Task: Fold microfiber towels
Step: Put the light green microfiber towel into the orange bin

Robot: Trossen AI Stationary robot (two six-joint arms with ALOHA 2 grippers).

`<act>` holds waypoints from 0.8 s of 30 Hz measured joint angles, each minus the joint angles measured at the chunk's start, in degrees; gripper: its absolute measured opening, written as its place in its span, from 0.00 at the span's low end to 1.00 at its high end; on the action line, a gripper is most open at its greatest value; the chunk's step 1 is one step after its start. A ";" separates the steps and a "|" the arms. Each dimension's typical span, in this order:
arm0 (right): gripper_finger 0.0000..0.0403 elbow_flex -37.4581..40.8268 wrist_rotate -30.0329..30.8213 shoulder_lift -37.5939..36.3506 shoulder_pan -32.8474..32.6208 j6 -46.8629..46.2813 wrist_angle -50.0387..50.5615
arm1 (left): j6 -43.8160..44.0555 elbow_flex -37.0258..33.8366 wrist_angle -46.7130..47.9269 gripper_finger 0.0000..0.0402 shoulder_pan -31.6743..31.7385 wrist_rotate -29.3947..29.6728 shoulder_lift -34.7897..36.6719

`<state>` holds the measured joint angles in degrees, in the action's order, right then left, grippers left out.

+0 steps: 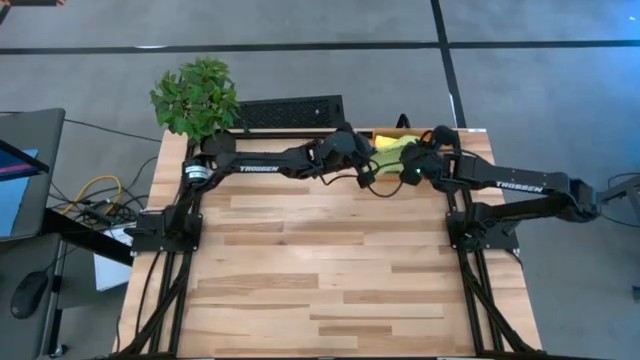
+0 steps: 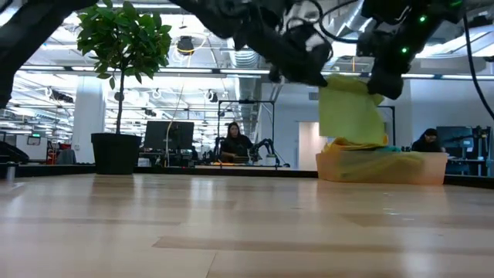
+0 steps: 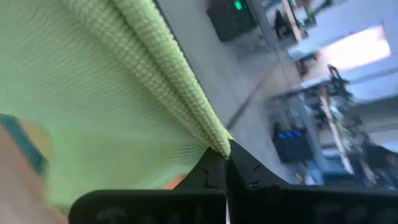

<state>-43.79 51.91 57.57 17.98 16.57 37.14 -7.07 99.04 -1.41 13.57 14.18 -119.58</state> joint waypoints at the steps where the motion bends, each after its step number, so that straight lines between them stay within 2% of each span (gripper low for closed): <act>1: 0.01 0.00 0.07 0.03 0.53 0.11 -0.04 | -0.03 0.20 -0.35 0.00 0.23 -0.63 -1.15; 6: 0.01 0.11 1.00 0.46 3.35 0.05 0.77 | -1.73 2.10 -5.57 0.00 1.00 -0.71 -6.08; 15: 0.02 0.09 0.74 4.51 9.18 -0.02 -0.94 | -1.64 8.03 -5.12 0.00 2.81 1.01 -10.91; 24: 0.03 0.06 0.70 11.32 13.47 5.20 -13.35 | -0.78 10.11 -3.91 0.00 4.54 5.97 -13.80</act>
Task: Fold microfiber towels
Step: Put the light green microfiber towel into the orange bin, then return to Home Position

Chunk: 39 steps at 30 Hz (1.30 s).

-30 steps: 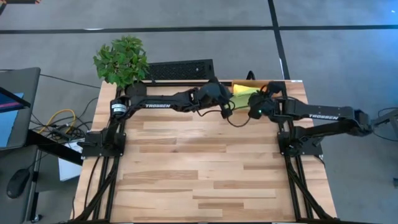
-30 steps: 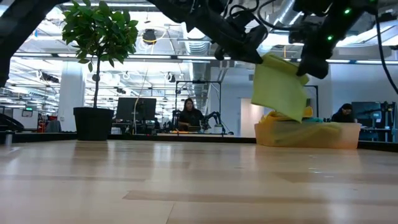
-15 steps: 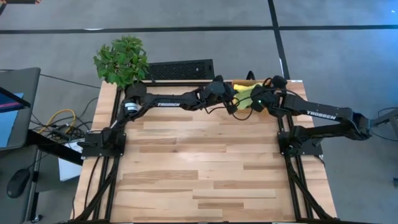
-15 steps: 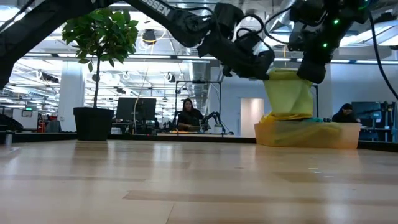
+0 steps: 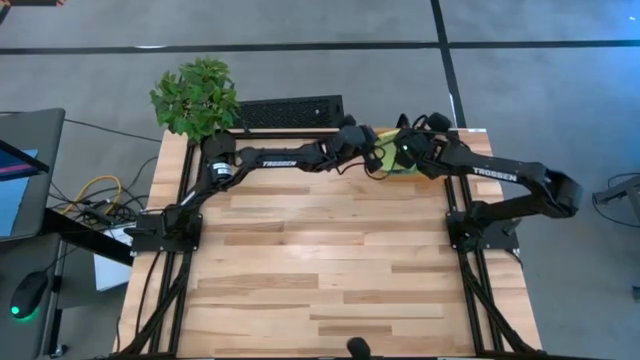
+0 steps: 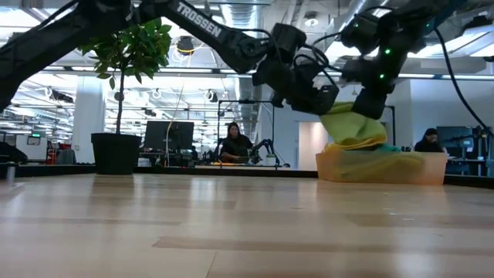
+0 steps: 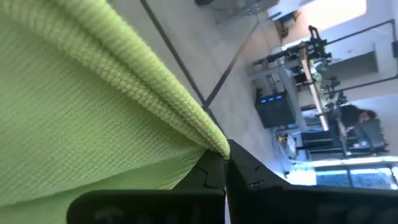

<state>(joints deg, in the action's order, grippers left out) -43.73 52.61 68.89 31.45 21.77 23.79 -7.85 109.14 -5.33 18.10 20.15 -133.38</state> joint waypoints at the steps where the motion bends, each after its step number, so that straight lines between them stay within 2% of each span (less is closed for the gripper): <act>1: 0.03 0.00 -0.23 0.58 0.60 0.91 -1.22 | 0.19 0.07 -0.11 0.00 0.27 -0.09 -0.11; 7: 0.05 -0.04 -1.56 4.74 2.79 3.49 -3.59 | 0.26 0.11 0.20 0.01 1.06 0.01 -1.27; 10: 0.08 -0.04 -3.82 6.11 3.20 4.03 -3.40 | 0.25 0.15 -0.80 0.03 1.31 0.34 -1.49; 13: 0.11 -0.02 -3.53 7.45 3.23 4.19 -3.14 | 0.23 0.07 -0.70 0.06 1.41 1.04 -1.73; 21: 0.22 -0.02 -3.91 8.24 3.46 4.16 -3.07 | 0.35 0.07 -0.65 0.25 1.78 0.67 -1.71; 27: 0.37 -0.02 -3.94 8.24 4.30 3.77 -3.14 | 0.43 0.07 -0.81 0.41 1.80 0.47 -1.71; 33: 0.51 -0.02 3.29 7.26 3.05 3.75 -2.84 | -2.27 0.10 -0.33 0.47 1.71 0.22 -1.71; 36: 0.55 -0.02 3.22 4.85 1.02 3.75 -2.80 | -2.26 1.71 3.68 0.47 1.40 0.21 -1.45; 39: 0.55 -0.02 4.28 1.61 -2.00 3.73 -2.77 | -2.20 6.50 14.60 0.46 0.66 0.91 -0.95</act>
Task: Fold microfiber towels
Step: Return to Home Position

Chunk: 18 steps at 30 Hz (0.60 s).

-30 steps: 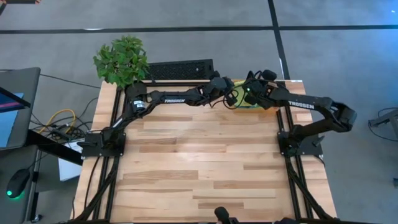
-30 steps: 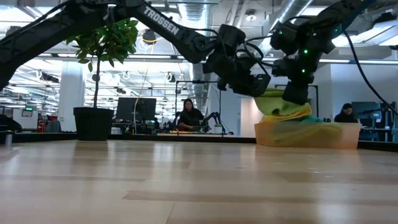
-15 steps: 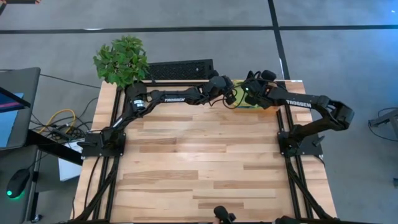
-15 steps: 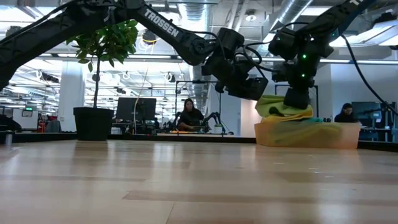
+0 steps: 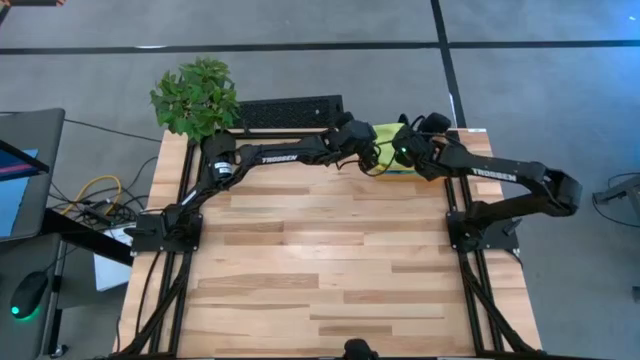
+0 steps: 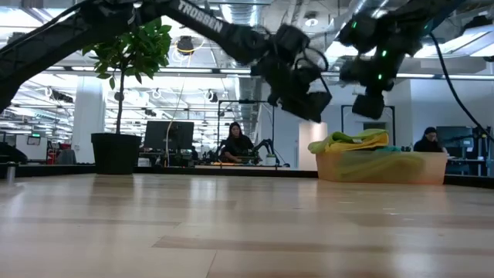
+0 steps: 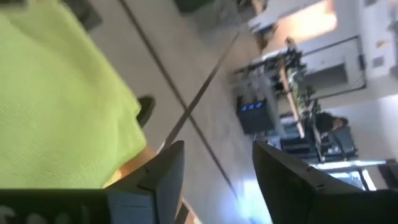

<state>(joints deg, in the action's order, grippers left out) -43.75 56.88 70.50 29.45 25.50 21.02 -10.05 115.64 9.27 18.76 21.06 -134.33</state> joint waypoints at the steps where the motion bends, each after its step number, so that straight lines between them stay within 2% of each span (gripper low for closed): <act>1: 0.54 0.00 0.82 -1.29 -1.26 0.00 0.00 | 0.01 2.20 3.81 0.45 -0.35 0.61 0.06; 5: 0.43 0.00 4.05 -6.85 -7.89 -0.02 0.20 | -0.70 11.63 20.77 0.33 -2.02 1.14 0.21; 9: 0.22 0.01 4.65 -13.88 -16.22 -2.25 2.89 | -2.11 19.00 36.71 0.14 -3.90 0.60 0.34; 12: 0.05 0.00 2.31 -20.03 -22.96 -7.59 6.29 | -0.61 17.00 42.41 0.02 -5.08 0.05 3.31; 15: 0.04 0.00 -4.75 -26.32 -29.31 -12.45 9.04 | 2.55 15.75 48.95 0.03 -6.67 -0.05 6.72; 18: 0.05 -0.01 -10.46 -30.81 -35.64 -16.58 10.82 | 4.56 14.33 51.03 0.01 -9.22 1.64 10.11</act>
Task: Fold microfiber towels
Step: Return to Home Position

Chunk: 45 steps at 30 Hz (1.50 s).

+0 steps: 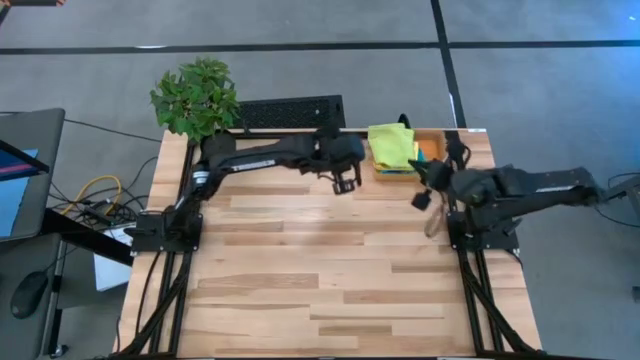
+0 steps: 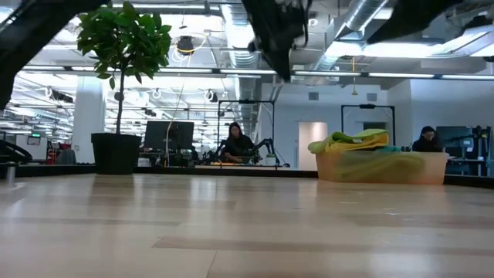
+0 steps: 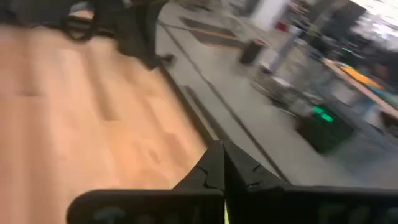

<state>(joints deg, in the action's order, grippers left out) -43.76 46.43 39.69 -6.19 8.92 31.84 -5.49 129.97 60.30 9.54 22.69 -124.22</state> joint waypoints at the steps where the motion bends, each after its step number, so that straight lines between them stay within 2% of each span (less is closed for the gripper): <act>1: 0.04 0.01 -0.61 -1.02 -2.19 -1.10 0.87 | 0.19 -0.67 0.38 0.01 -1.02 0.58 1.22; 6: 0.02 0.01 -1.32 -4.29 -12.74 -6.11 5.54 | 3.72 -4.89 2.36 0.01 -5.43 4.18 7.11; 11: 0.01 0.01 -1.39 -5.83 -22.37 -12.52 11.44 | 8.02 -17.59 -1.12 0.00 -9.61 7.46 14.78; 15: 0.01 1.37 -1.17 -6.31 -28.18 -13.53 11.35 | 9.07 -33.07 -12.64 0.00 -11.95 6.95 22.33; 22: 0.01 9.35 -0.49 -8.63 -32.51 -13.63 0.24 | 8.02 -58.65 -36.92 0.00 -14.24 0.31 38.34; 28: 0.01 13.71 -3.76 -10.64 -32.02 -10.56 -7.08 | 8.29 -79.59 -53.38 0.00 -14.41 0.52 53.70; 34: 0.01 17.09 -10.77 -11.55 -26.91 -8.48 -13.94 | 8.30 -97.14 -67.13 0.00 -14.45 0.53 67.67; 40: 0.01 21.64 -19.78 -11.95 -20.41 -8.49 -21.76 | 7.45 -110.37 -71.47 0.00 -14.38 2.07 81.38; 45: 0.01 25.74 -23.54 -12.01 -14.85 -10.32 -26.99 | 6.54 -118.66 -71.27 0.00 -14.36 2.15 94.55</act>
<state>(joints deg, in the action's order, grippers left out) -18.02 22.89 27.68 -21.05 -1.40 4.85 1.05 11.31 -10.97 -4.82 24.85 -29.67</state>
